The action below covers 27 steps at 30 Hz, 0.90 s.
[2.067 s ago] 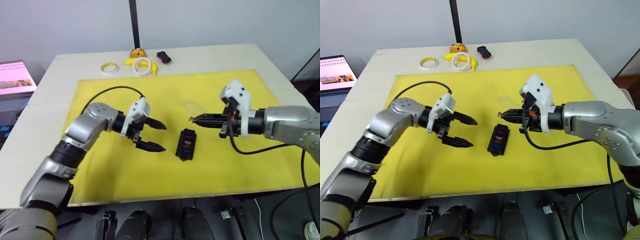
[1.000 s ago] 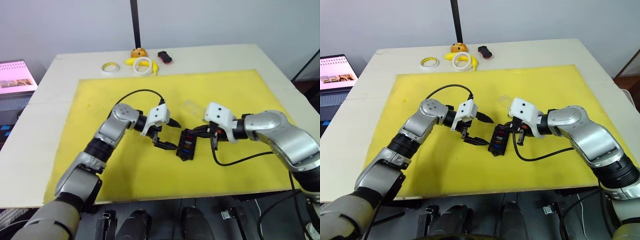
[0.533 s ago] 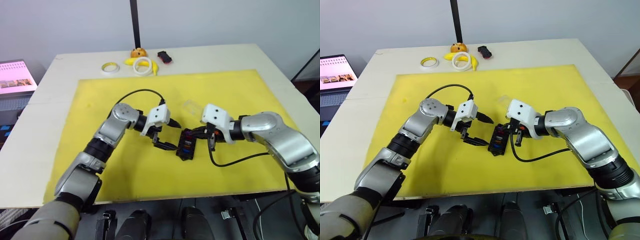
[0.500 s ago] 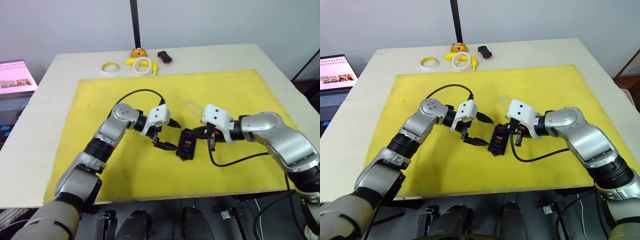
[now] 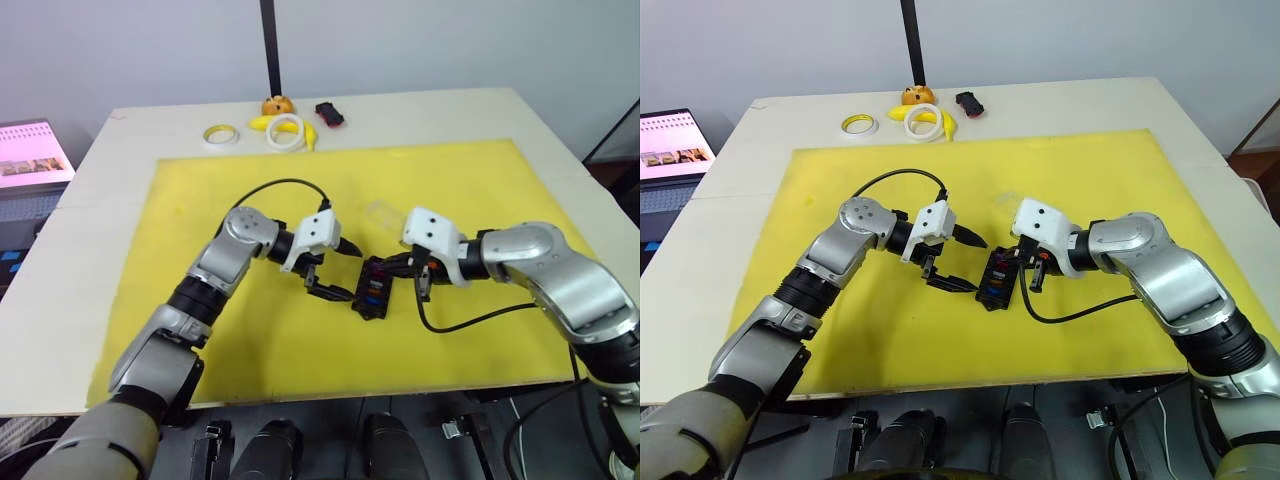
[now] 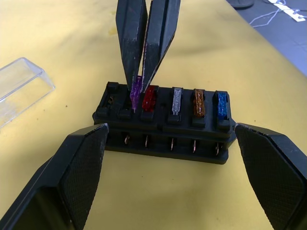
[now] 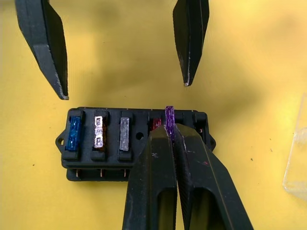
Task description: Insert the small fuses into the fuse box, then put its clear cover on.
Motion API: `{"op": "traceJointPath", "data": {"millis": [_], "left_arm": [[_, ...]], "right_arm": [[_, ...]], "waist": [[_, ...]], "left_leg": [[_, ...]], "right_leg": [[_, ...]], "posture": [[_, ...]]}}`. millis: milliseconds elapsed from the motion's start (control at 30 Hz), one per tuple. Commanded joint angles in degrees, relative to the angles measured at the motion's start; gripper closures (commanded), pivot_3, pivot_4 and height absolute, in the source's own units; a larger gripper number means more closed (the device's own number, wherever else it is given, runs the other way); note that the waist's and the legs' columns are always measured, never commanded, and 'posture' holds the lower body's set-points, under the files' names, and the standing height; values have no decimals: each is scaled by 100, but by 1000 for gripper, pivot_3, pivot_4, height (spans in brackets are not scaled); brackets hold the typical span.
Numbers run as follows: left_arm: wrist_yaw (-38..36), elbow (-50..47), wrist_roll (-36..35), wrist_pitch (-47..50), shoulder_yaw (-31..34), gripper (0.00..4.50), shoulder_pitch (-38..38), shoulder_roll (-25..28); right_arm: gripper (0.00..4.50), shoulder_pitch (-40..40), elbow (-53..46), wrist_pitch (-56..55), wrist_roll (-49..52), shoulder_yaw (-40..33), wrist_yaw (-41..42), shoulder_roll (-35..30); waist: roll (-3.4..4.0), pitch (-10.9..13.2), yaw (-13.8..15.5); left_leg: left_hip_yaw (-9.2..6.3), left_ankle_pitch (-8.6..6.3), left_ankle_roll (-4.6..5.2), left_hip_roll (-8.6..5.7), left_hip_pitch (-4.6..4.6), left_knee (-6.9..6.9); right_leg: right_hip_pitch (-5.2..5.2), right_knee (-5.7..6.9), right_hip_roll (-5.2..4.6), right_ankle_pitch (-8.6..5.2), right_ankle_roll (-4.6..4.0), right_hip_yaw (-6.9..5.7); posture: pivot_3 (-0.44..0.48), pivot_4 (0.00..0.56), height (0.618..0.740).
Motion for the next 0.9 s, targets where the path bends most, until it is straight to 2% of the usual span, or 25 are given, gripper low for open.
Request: {"op": "traceJointPath", "data": {"millis": [33,467,900], "left_arm": [[6,-200,5,-79,104,89,32,12],[35,-59,53,-148,118,89,-71,-36],[52,-38,64,-142,138,89,-117,-65]], "right_arm": [[4500,4,-91,-86,-154,-89,0,-74],[4500,-367,31,66,-160,-126,209,-64],[4500,-280,129,-67,-366,-2,255,6]], "waist": [[0,0,-1],[0,0,-1],[0,0,-4]], "left_leg": [[0,0,0,0,0,0],[0,0,0,0,0,0],[0,0,0,0,0,0]], "right_leg": [[0,0,0,0,0,0],[0,1,0,0,0,0],[0,1,-1,0,0,0]], "posture": [[0,150,740],[0,150,740],[0,150,740]]}}
